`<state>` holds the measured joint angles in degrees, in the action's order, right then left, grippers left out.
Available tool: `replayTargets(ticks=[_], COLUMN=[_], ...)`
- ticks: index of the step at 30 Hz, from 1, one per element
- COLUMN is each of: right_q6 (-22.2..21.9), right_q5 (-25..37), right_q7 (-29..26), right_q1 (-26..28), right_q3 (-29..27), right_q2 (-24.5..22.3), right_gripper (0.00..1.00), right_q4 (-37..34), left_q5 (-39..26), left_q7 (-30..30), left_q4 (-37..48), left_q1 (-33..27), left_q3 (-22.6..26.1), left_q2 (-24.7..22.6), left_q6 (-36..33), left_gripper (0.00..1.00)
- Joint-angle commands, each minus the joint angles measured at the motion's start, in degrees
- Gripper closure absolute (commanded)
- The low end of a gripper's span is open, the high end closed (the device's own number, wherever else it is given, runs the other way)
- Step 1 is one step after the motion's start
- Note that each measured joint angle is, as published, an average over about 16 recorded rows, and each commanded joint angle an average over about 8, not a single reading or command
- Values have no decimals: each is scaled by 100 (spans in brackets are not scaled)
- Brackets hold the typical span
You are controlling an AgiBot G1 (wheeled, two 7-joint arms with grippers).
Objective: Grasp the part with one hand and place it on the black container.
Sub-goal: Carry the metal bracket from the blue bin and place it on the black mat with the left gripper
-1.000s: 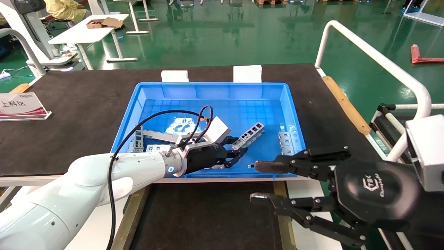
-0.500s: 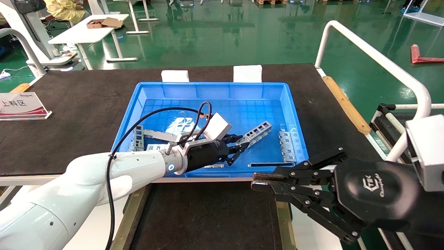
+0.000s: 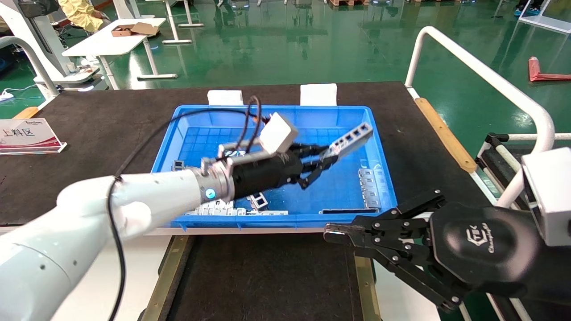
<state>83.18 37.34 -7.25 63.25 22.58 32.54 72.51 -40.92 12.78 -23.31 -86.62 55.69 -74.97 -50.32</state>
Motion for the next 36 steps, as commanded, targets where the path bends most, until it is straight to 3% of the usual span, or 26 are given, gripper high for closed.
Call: replayTargets(ticks=[1, 13, 21, 25, 30, 36], right_q6=[0, 0, 0, 0, 0, 0], right_q5=[0, 0, -1, -1, -1, -1], right_q7=[0, 0, 0, 0, 1, 1], right_q1=[0, 0, 0, 0, 0, 0], right_q3=[0, 0, 1, 1, 1, 1], right_q2=[0, 0, 0, 0, 0, 0], right_gripper=[100, 100, 100, 100, 100, 100], right_q4=[0, 0, 0, 0, 0, 0], left_q5=[94, 384, 631, 751, 832, 782], left_q7=[97, 175, -6, -230, -567, -768], left_q4=[62, -101, -1526, -2573, -3767, -4642], left_q1=[-61, 85, 890, 1529, 2400, 3271], left_q3=[-67, -155, -192, -183, -112, 13], left_q2=[33, 666, 1639, 2245, 2900, 3283], left_q6=[-241, -1958, -2484, -2211, -1383, -118], left_gripper=[100, 100, 100, 100, 100, 100])
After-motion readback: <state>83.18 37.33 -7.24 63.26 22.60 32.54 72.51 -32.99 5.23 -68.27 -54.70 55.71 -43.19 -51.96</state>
